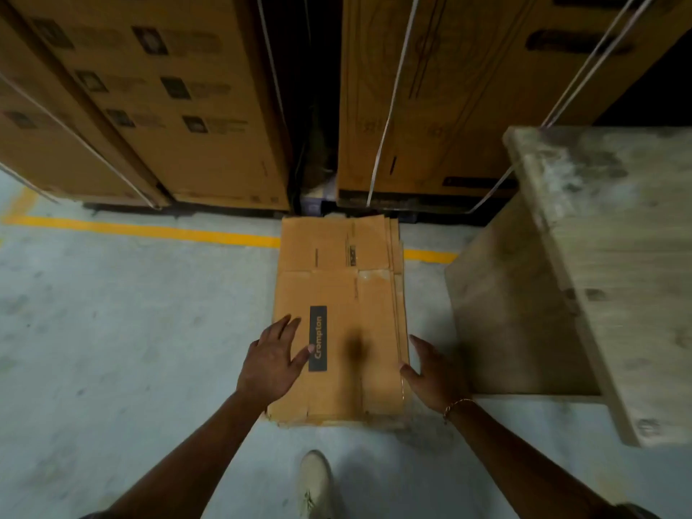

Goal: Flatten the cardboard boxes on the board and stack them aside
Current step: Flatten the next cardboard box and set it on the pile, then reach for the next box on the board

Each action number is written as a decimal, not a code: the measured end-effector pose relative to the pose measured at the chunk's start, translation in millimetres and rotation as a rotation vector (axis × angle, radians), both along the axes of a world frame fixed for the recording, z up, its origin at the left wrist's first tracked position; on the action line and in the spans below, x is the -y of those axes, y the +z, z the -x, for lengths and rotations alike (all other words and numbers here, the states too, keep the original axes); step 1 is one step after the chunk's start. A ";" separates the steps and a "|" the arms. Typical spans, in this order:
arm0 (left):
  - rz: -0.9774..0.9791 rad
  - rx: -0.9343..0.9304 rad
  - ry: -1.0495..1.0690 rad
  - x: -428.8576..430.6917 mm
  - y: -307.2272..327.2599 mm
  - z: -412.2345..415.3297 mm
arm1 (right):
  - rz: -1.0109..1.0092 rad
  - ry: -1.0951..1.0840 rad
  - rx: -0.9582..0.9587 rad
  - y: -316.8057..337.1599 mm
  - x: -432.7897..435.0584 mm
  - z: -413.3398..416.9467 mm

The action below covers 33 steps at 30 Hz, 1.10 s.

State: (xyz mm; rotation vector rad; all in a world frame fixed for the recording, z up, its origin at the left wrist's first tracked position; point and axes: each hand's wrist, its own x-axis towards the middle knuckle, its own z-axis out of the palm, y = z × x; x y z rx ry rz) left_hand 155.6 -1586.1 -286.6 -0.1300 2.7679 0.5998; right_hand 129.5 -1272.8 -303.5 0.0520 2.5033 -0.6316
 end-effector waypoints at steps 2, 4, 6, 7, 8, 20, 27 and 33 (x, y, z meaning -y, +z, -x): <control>-0.031 -0.048 -0.027 -12.2 62.2 10.4 | 0.021 0.003 -0.062 65.2 -1.7 1.7; -0.058 -0.078 -0.058 -28.1 120.2 17.6 | 0.060 -0.025 -0.116 121.8 -9.0 1.5; -0.079 -0.108 -0.101 -45.6 168.7 20.0 | 0.091 -0.081 -0.176 170.0 -20.6 -1.3; -0.088 -0.126 -0.128 -54.7 189.7 20.5 | 0.105 -0.117 -0.217 189.5 -28.0 -3.5; -0.093 -0.140 -0.158 -64.0 207.3 20.5 | 0.114 -0.160 -0.249 208.2 -35.4 -7.6; -0.129 -0.251 -0.497 -266.8 309.2 48.2 | 0.112 -0.461 -0.442 307.0 -231.7 -74.0; -0.196 -0.291 -0.637 -461.1 332.9 43.8 | 0.119 -0.608 -0.531 335.8 -395.5 -116.9; -0.243 -0.308 -0.717 -622.0 343.8 16.8 | 0.054 -0.673 -0.494 348.5 -522.0 -161.9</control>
